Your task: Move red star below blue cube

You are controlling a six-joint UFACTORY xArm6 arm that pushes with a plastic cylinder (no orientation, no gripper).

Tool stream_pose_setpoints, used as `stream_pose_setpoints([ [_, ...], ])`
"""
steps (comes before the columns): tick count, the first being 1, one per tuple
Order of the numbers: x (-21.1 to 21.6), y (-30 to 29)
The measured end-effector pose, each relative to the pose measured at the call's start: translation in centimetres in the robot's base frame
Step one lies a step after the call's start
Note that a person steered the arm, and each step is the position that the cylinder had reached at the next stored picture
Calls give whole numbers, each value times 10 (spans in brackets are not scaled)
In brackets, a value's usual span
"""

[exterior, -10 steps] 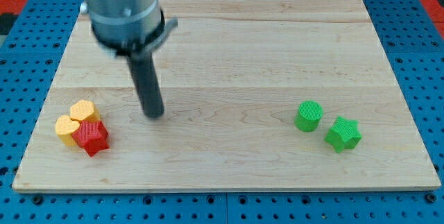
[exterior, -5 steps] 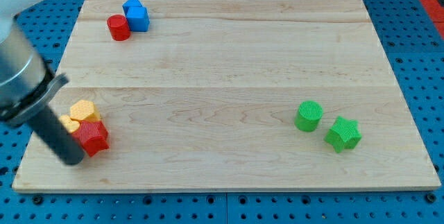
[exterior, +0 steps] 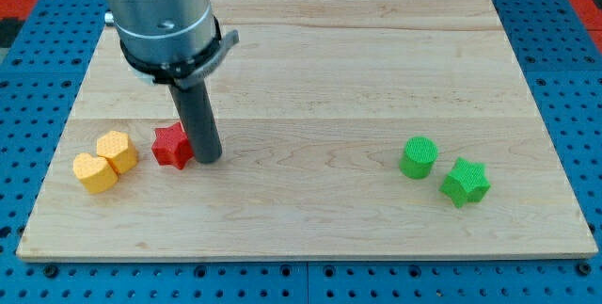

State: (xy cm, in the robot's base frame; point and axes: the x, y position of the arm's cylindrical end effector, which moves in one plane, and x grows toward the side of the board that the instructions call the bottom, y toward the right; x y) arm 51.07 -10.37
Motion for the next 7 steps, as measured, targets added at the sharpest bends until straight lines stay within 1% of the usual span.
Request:
stream_pose_setpoints([
  [1, 23, -4],
  [2, 2, -53],
  [3, -28, -56],
  [5, -148, -64],
  [6, -161, -64],
  [7, -146, -61],
])
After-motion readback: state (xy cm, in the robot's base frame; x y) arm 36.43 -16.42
